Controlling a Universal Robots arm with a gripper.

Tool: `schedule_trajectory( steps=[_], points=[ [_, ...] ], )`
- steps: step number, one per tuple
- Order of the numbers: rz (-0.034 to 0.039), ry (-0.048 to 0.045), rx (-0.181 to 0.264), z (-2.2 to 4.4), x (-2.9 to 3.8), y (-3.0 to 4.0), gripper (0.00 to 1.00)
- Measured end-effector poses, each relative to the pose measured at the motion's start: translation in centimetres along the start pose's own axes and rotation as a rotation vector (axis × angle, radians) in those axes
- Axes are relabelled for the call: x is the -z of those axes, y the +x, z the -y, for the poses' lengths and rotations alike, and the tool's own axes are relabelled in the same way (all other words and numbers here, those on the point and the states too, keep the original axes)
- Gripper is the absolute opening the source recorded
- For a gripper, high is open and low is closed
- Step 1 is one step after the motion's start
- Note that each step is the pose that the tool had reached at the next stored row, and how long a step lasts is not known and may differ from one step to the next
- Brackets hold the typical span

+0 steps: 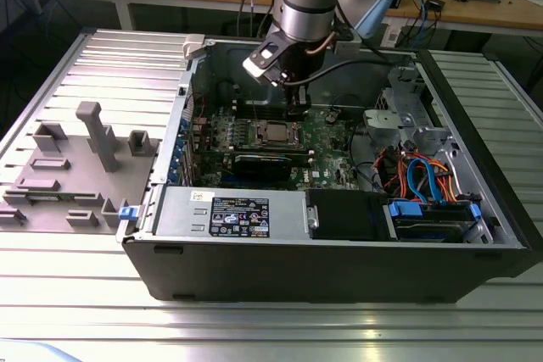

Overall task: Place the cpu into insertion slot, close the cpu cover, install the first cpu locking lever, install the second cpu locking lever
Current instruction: 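Close the cpu cover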

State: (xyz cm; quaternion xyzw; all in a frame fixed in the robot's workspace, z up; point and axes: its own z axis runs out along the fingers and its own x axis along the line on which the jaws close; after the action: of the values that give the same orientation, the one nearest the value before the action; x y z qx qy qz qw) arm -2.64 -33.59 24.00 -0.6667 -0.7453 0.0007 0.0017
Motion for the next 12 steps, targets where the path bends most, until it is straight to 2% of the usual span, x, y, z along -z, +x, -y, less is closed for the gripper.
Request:
schedule_trajectory(
  steps=[3,12],
  points=[
    [-0.0001,-0.0001,0.0,0.4,-0.15,0.05,0.11],
    [0.0,0.0,0.0,0.43,-0.41,0.05,0.11]
  ],
)
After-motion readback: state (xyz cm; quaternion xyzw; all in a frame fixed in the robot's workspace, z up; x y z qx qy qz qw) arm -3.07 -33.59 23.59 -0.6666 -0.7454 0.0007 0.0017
